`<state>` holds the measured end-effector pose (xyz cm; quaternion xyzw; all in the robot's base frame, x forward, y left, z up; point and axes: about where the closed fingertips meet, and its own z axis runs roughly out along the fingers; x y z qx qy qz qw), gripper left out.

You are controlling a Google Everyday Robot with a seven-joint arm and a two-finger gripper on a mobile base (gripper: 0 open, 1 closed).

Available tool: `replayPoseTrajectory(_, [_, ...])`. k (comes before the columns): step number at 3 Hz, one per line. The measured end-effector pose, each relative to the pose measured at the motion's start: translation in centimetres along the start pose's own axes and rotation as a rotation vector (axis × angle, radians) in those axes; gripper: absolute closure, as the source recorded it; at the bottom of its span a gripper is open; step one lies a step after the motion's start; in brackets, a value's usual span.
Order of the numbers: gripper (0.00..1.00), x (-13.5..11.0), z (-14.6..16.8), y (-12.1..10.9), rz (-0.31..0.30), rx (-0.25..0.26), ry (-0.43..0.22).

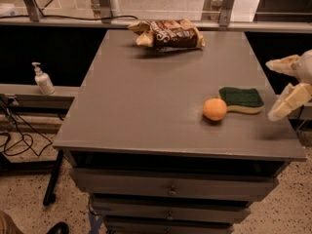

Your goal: Move sponge near orange

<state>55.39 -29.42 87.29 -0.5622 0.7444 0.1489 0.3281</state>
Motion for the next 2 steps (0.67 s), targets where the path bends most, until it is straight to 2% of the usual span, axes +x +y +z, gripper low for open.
replayPoseTrajectory(1, [0.00, -1.2, -5.8, 0.7, -0.038, 0.207, -0.053])
replayPoseTrajectory(2, [0.00, -0.5, -7.9, -0.6, -0.025, 0.311, -0.056])
